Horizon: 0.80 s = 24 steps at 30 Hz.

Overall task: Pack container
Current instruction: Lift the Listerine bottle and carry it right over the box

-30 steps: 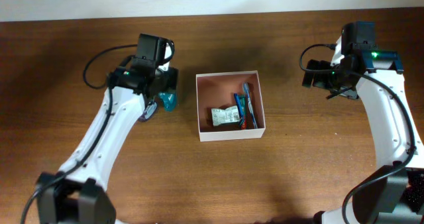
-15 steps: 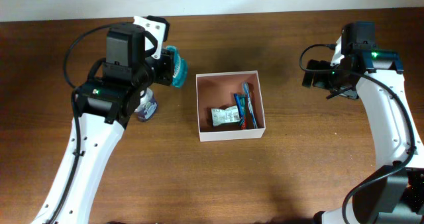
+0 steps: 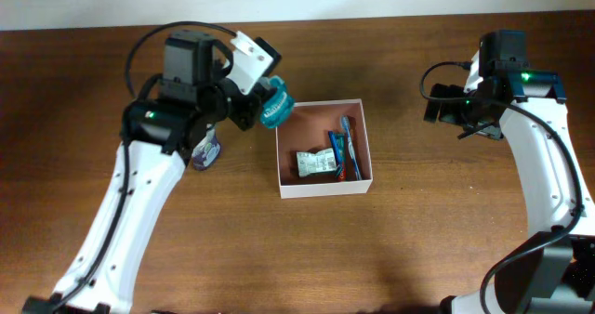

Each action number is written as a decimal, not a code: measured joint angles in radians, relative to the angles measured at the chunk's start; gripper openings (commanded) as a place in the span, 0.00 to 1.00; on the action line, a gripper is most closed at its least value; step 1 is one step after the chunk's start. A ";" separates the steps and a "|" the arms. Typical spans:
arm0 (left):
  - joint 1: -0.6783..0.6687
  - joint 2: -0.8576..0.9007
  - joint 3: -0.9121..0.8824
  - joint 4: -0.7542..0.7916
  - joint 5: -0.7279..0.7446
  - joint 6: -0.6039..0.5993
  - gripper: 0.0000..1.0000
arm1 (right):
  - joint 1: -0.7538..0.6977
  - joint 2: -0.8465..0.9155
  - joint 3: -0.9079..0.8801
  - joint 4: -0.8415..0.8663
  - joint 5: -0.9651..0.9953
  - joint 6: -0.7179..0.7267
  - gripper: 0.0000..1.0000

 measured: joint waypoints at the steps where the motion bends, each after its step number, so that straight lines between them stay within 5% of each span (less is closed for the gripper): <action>1: -0.002 0.012 0.000 0.001 0.014 0.023 0.14 | 0.000 0.000 0.000 0.000 0.000 0.000 0.98; 24: -0.106 0.177 0.000 0.074 0.069 0.454 0.15 | 0.000 0.000 0.000 0.000 0.000 0.000 0.98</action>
